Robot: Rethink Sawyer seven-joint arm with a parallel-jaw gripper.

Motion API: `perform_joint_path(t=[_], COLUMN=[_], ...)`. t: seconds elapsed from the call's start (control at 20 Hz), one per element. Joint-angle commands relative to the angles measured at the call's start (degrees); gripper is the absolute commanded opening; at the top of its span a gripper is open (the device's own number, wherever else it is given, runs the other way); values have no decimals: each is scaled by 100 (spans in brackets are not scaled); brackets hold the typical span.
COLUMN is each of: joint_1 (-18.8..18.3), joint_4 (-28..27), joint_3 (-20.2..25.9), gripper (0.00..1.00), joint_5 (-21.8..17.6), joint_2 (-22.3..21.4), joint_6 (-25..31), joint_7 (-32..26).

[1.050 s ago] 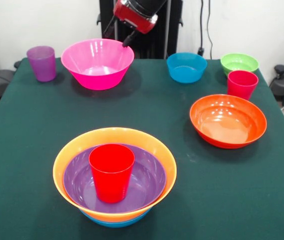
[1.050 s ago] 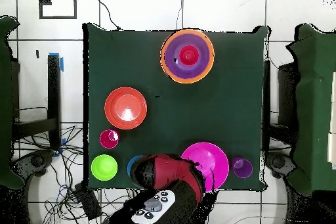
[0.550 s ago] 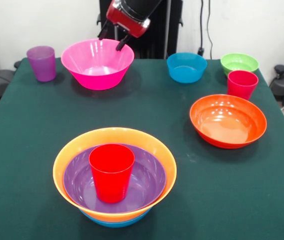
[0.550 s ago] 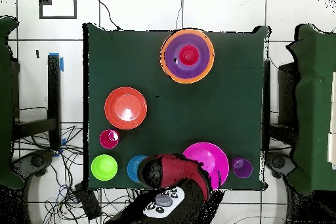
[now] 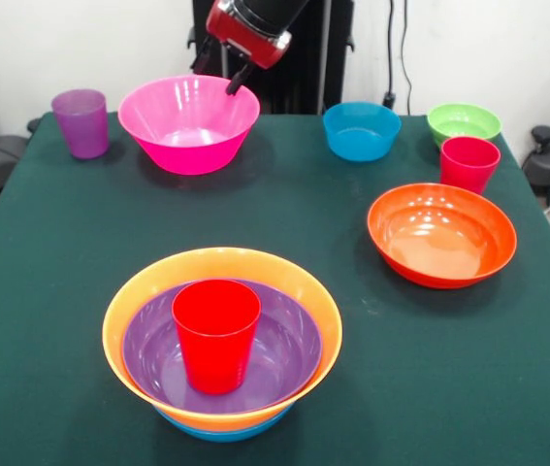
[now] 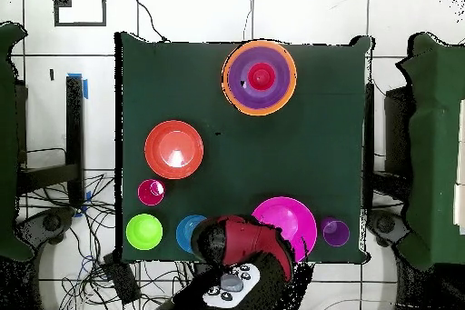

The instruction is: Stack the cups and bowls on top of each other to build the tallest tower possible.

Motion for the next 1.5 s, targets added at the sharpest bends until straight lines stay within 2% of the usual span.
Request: perform_joint_path(t=[0.05,0.3,0.5,1.0,1.25,1.5], joint_1=[-4,-63,-144,-201,-52,-79], joint_4=[128,301,291,203,-41,-132], joint_3=[894,1095,1247,1595,1423,1298], gripper=[100,100,100,100,100,100], joint_5=[169,163,167,254,138,33], joint_2=[-119,-477,-507,-315,67,268], joint_6=[99,362,292,-52,-325,-585], joint_7=[844,707,700,886,943,909])
